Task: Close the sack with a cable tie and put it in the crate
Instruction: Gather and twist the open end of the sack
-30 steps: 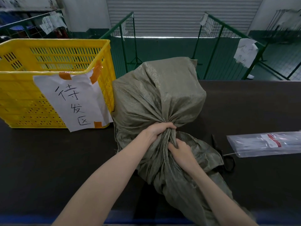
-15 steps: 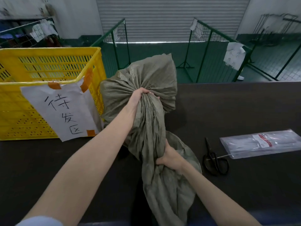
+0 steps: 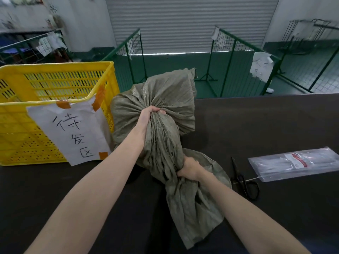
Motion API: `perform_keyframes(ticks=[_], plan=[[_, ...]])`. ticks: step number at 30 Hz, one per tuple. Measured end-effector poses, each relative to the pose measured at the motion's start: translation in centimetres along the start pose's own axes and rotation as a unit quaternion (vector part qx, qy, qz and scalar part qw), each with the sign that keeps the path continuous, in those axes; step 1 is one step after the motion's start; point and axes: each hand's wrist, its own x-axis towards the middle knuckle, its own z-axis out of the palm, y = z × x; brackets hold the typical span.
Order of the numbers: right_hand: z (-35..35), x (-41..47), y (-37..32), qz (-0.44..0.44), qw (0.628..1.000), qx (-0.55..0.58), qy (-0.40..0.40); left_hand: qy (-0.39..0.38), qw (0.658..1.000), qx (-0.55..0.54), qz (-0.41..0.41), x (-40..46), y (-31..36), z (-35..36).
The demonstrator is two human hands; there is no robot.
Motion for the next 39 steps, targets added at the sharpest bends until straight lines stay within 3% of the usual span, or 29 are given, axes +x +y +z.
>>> perform_keyframes(ticks=[3,6,9,11,21,29,35,39], plan=[[-0.9,-0.7,1.1,-0.013,1.0,-0.001,0.002,0.025,1.0,-0.011,0.001,-0.4,-0.1,-0.7],[-2.1,-1.9,2.1,-0.011,0.985,-0.162,0.053,0.078,0.996,0.047,0.007,-0.7,-0.1,-1.5],[-3.1,-3.5,3.2,-0.02,0.92,-0.355,0.164,0.105,0.99,0.096,0.007,-1.0,-0.8,-2.2],[-3.2,-4.3,4.2,-0.051,0.888,-0.403,0.215,0.124,0.985,0.12,0.014,-1.1,-1.5,-2.4],[2.1,-11.3,4.9,0.095,0.961,-0.239,0.105,0.212,0.953,0.199,0.09,-1.6,-8.9,-4.6],[4.9,-12.9,4.6,0.191,0.973,-0.118,0.046,0.236,0.944,0.206,0.103,-2.6,-11.1,-5.0],[4.7,-13.2,4.6,0.16,0.985,-0.05,-0.033,0.249,0.943,0.2,0.09,-3.0,-11.4,-4.9],[2.3,-13.5,4.5,0.083,0.996,0.01,-0.011,0.25,0.943,0.2,0.091,-3.3,-11.4,-4.6]])
